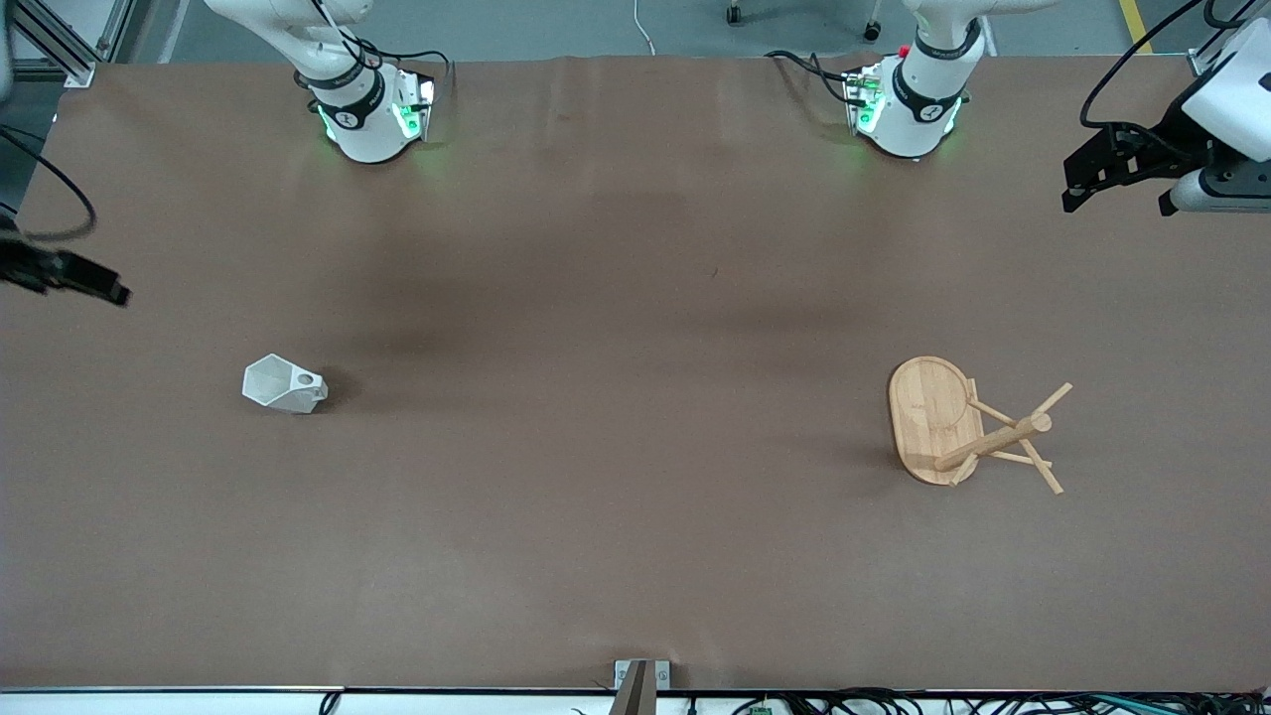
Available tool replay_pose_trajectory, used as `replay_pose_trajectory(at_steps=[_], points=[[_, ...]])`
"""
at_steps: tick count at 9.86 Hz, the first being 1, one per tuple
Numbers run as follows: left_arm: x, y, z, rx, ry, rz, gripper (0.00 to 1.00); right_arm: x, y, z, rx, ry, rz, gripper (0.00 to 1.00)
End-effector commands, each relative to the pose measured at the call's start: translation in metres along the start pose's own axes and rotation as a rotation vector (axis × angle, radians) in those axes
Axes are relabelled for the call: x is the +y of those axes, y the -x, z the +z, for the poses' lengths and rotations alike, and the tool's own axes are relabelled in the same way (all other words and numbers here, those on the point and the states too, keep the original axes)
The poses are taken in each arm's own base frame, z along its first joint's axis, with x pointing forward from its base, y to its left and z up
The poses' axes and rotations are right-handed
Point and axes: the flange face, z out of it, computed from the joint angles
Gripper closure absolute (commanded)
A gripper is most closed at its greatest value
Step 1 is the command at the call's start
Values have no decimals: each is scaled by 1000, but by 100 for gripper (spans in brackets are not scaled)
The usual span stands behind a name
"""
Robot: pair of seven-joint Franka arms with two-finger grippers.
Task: Hang cup on rack
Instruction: 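Reach the right gripper down to the white cup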
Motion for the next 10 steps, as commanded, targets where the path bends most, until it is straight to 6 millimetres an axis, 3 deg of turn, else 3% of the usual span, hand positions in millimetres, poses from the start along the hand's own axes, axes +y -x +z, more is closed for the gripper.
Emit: replay_pose_trajectory(at_steps=[1, 3, 5, 7, 10], points=[[-1, -6, 11, -27, 12, -1, 0, -4, 5, 80, 34, -11, -16, 0], [-1, -6, 11, -27, 12, -1, 0, 2, 7, 151, 50, -5, -130, 0], [-1, -7, 12, -29, 12, 1, 0, 5, 19, 207, 99, 0, -146, 0], [0, -6, 11, -27, 14, 2, 0, 8, 14, 245, 108, 6, -161, 0], [-1, -7, 12, -29, 13, 10, 0, 13, 11, 282, 96, 9, -158, 1]])
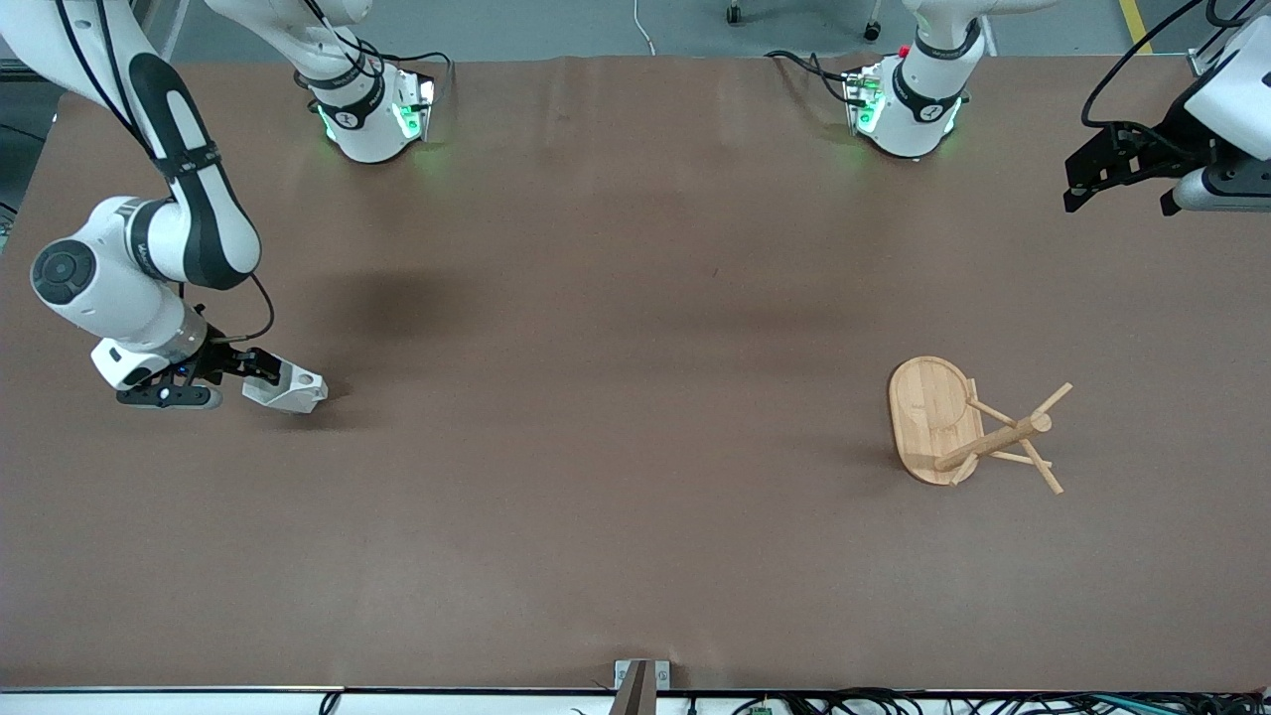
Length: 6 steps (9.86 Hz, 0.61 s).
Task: Hang cup on rack
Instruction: 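Reach the right gripper down to the white cup, then close the right gripper on the white cup's rim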
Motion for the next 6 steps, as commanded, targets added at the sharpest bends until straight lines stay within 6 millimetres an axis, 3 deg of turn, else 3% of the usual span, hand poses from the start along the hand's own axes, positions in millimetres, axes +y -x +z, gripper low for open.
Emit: replay_pose_trajectory(at_steps=[1, 4, 5, 6], points=[[-1, -6, 13, -32, 14, 12, 0, 6, -2, 17, 8, -3, -6, 7], [-1, -11, 19, -42, 16, 12, 0, 4, -3, 18, 13, -3, -6, 43], [-2, -13, 8, -18, 16, 10, 0, 5, -2, 20, 10, -4, 0, 56], [-2, -17, 11, -22, 18, 10, 0, 5, -1, 22, 7, -5, 4, 69]])
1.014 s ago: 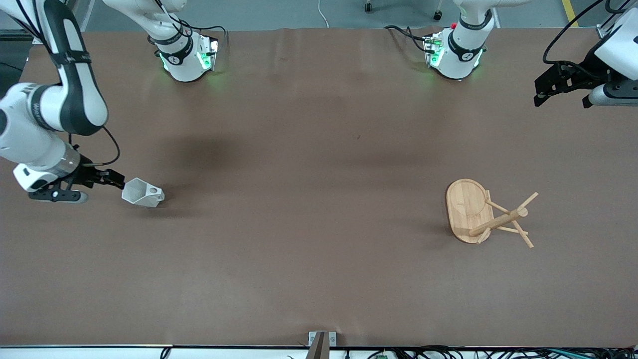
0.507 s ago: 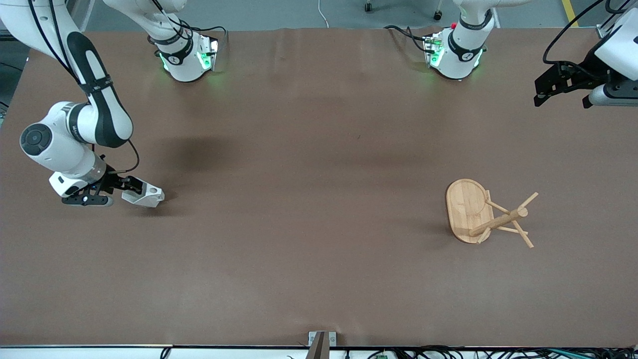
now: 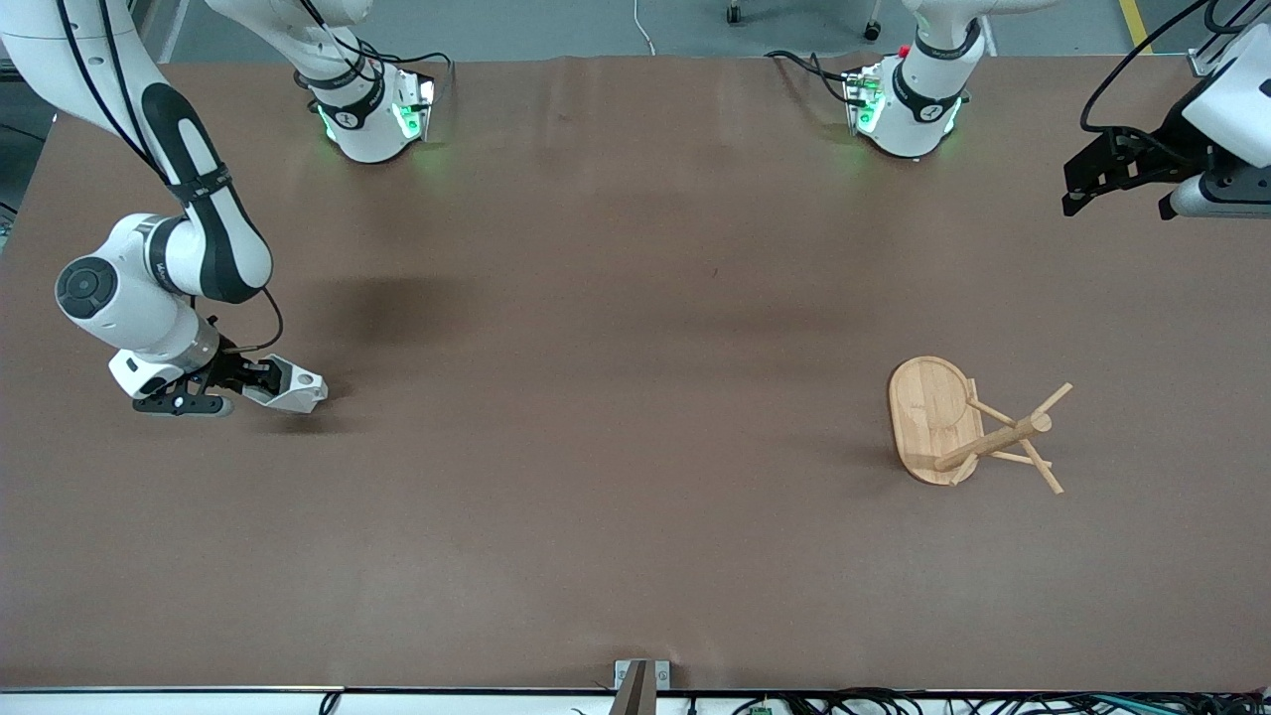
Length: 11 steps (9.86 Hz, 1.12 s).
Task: Hang cup on rack
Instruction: 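Close the right gripper on the white cup's rim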
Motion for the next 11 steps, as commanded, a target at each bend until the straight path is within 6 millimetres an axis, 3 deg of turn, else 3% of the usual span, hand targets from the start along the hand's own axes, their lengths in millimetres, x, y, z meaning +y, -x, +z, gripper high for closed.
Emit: replay_pose_trajectory(at_steps=[1, 2, 5, 6, 7, 9, 10, 11], points=[[-2, -13, 12, -27, 17, 7, 0, 1, 0, 6, -3, -10, 7, 83], [-2, -13, 12, -27, 17, 7, 0, 2, 0, 5, -1, -12, 17, 99], [-2, -13, 12, -27, 17, 8, 0, -5, 0, -1, -25, -20, -2, 100], [-2, -13, 12, -27, 17, 8, 0, -6, -3, -21, -60, -30, -25, 100], [-2, -13, 13, -29, 16, 8, 0, -12, -13, -59, -67, -37, -58, 100], [-2, -13, 13, -29, 14, 8, 0, -46, -34, -142, -84, -62, -121, 100], [-1, -13, 13, -29, 16, 11, 0, -65, -35, -176, -80, -156, -98, 100], [2, -14, 14, -30, 17, 20, 0, -82, -29, -192, -101, -295, -53, 99]])
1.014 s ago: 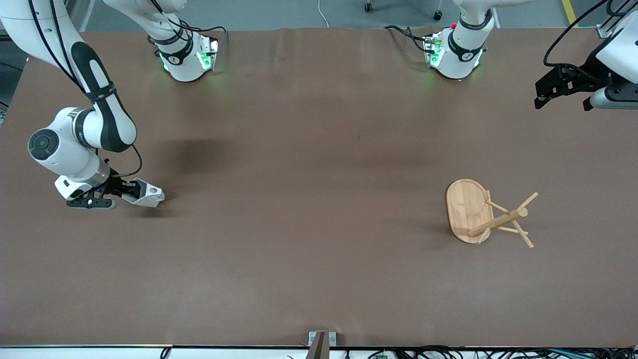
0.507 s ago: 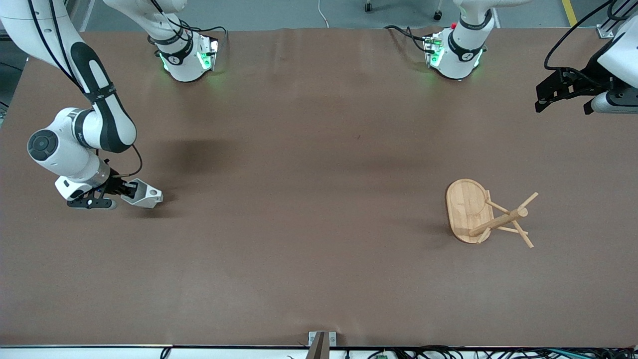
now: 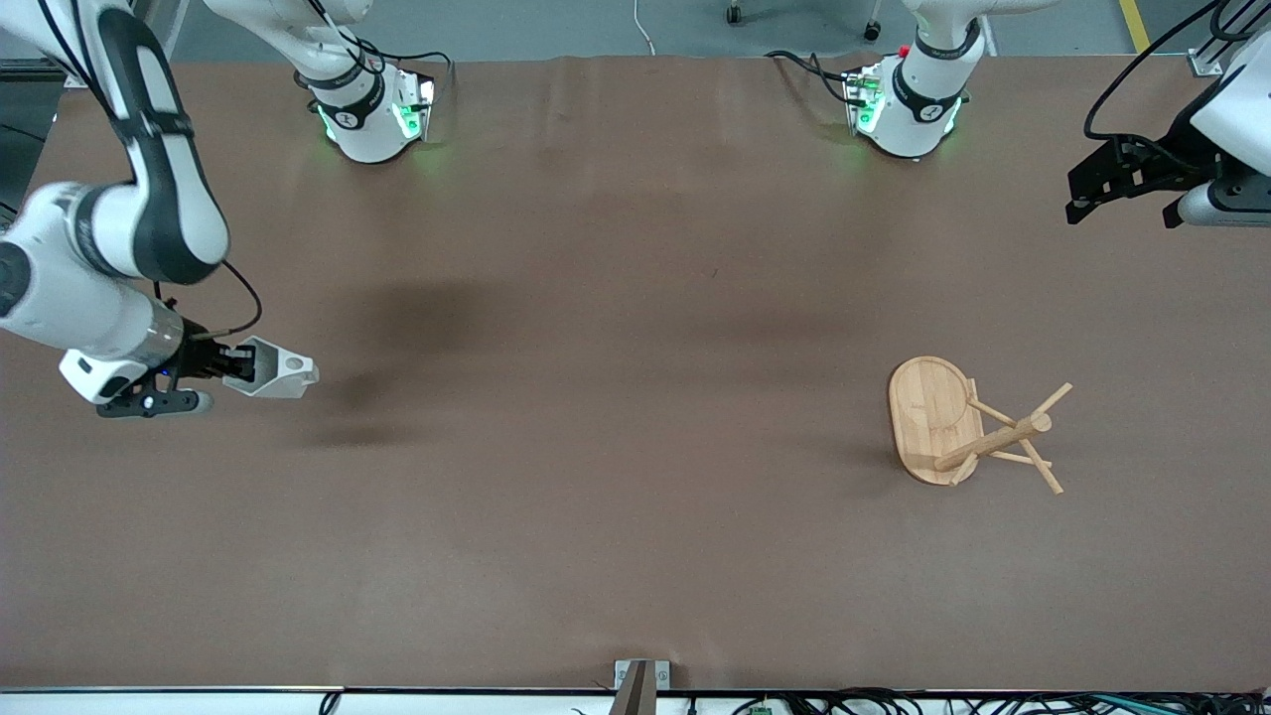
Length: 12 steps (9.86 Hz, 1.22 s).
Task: Hang cup on rack
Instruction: 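Lift the cup with the right gripper while the left gripper approaches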
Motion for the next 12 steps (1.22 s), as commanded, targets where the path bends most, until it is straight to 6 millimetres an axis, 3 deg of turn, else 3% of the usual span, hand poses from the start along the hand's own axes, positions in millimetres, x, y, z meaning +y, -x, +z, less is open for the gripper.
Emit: replay_pose_trajectory(at_steps=[1, 2, 3, 5, 8, 11, 12], points=[[12, -6, 14, -33, 18, 38, 0, -41, 12, -25, 0, -281, 52, 99], [24, -6, 19, -45, 46, 50, 0, -59, 14, -25, -8, -411, 84, 98], [48, -14, 38, -89, 77, 102, 0, -84, 14, -21, -17, -516, 95, 98], [139, -14, 62, -137, 140, 251, 0, -148, 18, -12, -38, -721, 54, 98], [274, 21, 69, -87, 159, 480, 0, -210, 33, 4, -55, -955, 5, 98], [386, 50, 71, -26, 204, 681, 0, -266, 52, 21, -105, -1071, -35, 99], [410, 55, 73, -20, 213, 723, 0, -275, 54, 29, -133, -1104, -21, 99]])
